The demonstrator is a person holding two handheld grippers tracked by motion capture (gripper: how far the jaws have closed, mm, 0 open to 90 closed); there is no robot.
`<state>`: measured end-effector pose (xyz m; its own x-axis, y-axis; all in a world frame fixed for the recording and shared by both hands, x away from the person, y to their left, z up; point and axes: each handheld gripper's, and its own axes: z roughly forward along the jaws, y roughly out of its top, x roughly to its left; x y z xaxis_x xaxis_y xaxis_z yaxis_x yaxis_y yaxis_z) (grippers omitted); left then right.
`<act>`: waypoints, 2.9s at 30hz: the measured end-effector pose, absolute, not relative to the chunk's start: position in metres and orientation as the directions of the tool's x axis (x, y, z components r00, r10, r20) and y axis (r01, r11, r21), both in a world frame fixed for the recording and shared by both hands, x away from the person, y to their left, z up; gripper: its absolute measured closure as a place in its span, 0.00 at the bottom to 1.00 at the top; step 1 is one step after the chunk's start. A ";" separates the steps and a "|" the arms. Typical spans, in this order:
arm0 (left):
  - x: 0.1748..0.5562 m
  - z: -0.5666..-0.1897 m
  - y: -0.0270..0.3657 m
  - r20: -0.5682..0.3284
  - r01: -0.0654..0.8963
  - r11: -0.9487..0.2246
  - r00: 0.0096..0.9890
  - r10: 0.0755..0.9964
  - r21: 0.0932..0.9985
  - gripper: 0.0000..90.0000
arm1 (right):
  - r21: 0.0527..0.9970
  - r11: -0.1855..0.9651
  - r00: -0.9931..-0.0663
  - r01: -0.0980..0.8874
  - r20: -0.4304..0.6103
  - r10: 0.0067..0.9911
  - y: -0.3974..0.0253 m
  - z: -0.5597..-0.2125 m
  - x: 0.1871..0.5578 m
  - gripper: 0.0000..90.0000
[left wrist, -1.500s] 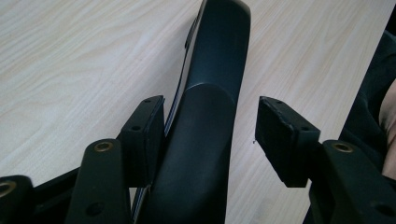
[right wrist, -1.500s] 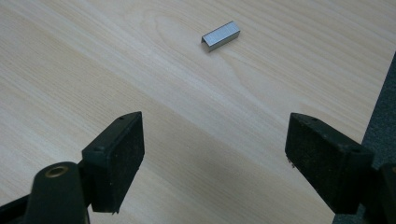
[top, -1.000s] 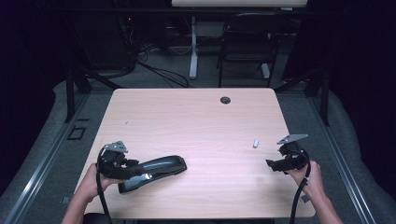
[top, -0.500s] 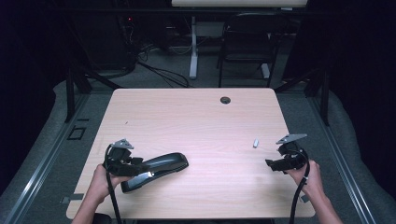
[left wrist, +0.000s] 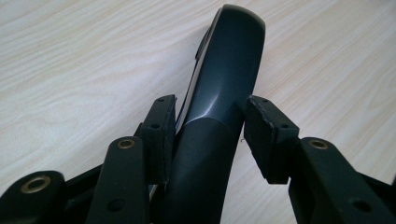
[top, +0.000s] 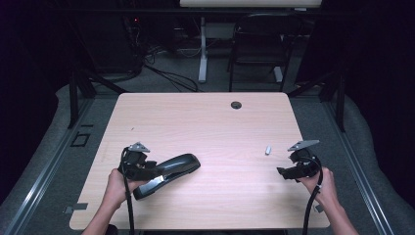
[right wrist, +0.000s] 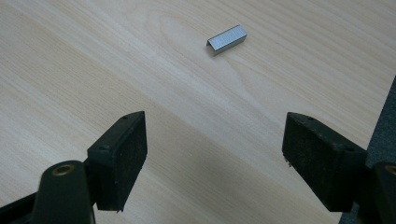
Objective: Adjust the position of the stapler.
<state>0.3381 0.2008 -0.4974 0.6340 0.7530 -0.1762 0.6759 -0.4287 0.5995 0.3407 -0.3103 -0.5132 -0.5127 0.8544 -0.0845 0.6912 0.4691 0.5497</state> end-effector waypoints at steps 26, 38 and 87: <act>0.344 -0.475 0.200 -0.133 0.614 -0.392 0.635 0.761 0.685 0.60 | 0.543 0.482 -0.520 0.688 -0.096 0.849 -0.312 -0.514 0.341 0.24; 0.334 -0.490 0.245 -0.111 0.698 -0.417 0.577 0.809 0.582 0.96 | 0.532 0.498 -0.529 0.685 -0.107 0.842 -0.312 -0.515 0.340 0.25; 0.327 -0.494 0.212 -0.295 0.675 -0.514 0.714 0.635 0.529 1.00 | 0.514 0.518 -0.533 0.684 -0.132 0.836 -0.309 -0.519 0.341 0.25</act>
<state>0.3274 0.2118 -0.4944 0.7144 0.6347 -0.2947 0.6750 -0.5140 0.5294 0.3413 -0.3088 -0.5190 -0.5334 0.8355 -0.1316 0.6839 0.5176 0.5141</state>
